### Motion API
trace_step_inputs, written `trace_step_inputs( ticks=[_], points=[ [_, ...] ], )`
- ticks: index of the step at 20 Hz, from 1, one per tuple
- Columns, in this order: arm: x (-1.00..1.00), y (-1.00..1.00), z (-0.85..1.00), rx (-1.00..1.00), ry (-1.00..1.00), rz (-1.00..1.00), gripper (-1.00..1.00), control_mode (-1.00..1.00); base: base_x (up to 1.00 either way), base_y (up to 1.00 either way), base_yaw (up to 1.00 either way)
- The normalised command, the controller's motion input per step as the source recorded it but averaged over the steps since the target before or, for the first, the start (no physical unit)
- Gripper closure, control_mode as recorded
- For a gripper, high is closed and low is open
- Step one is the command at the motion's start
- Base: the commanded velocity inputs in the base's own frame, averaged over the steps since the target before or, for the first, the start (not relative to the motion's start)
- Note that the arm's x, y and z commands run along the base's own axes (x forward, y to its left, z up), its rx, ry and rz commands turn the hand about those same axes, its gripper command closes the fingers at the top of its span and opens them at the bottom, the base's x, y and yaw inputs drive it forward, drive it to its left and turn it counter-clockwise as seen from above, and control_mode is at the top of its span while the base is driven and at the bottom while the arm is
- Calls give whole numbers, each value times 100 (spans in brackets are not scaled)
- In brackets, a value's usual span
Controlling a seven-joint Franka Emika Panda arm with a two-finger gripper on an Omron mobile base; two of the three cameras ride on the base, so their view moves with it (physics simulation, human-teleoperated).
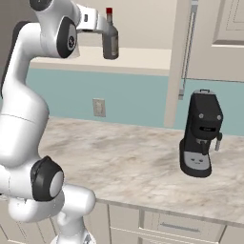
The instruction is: There is a bowl on the dining counter. Grab a lemon wedge from the fridge and place it in the bowl. Then get the liquor bottle and glass cup from the cabinet and place them next to the bowl.
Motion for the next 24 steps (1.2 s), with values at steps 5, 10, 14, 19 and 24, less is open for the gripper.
trace_step_inputs(
  ticks=[5,10,14,19,24],
  points=[
    [15,-2,6,0,0,-4,-100,-100,0,0,0],
    [26,-10,-1,0,0,-2,-100,-100,0,0,0],
    [16,-11,-12,0,0,-1,-100,-100,0,0,0],
    [0,-5,-22,0,-5,0,-100,-100,0,0,0],
    [30,-3,-2,0,-5,0,-100,-100,0,0,0]
  ],
)
